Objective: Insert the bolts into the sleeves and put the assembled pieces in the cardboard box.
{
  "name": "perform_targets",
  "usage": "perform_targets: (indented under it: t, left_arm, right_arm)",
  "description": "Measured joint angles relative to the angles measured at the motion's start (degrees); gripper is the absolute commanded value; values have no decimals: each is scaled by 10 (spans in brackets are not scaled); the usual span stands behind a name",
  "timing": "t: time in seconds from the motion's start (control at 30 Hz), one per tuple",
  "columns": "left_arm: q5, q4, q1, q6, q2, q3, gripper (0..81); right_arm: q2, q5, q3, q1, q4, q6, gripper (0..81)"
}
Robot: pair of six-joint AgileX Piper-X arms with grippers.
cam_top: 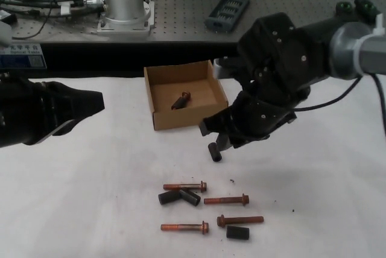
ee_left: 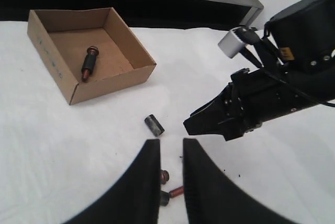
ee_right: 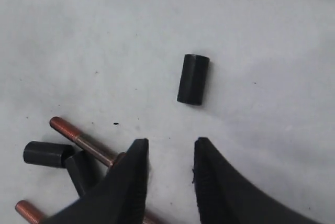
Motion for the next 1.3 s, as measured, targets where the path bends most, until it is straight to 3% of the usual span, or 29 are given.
perform_targets:
  t: [0.53,0.77,1.1,1.3]
  left_arm:
    - [4,0,0,17,0,0,120]
    - [29,0,0,56,0,0,120]
    - [54,67,0,132,0,0,120]
    - [56,82,0,154,0,0,120]
  right_arm:
    - [28,-2,-14,35,120,-38,234]
    - [28,-2,-14,48,101,-40,234]
    - [28,20,-17,29,17,-40,234]
    - [77,44,-81,21,6,-44,234]
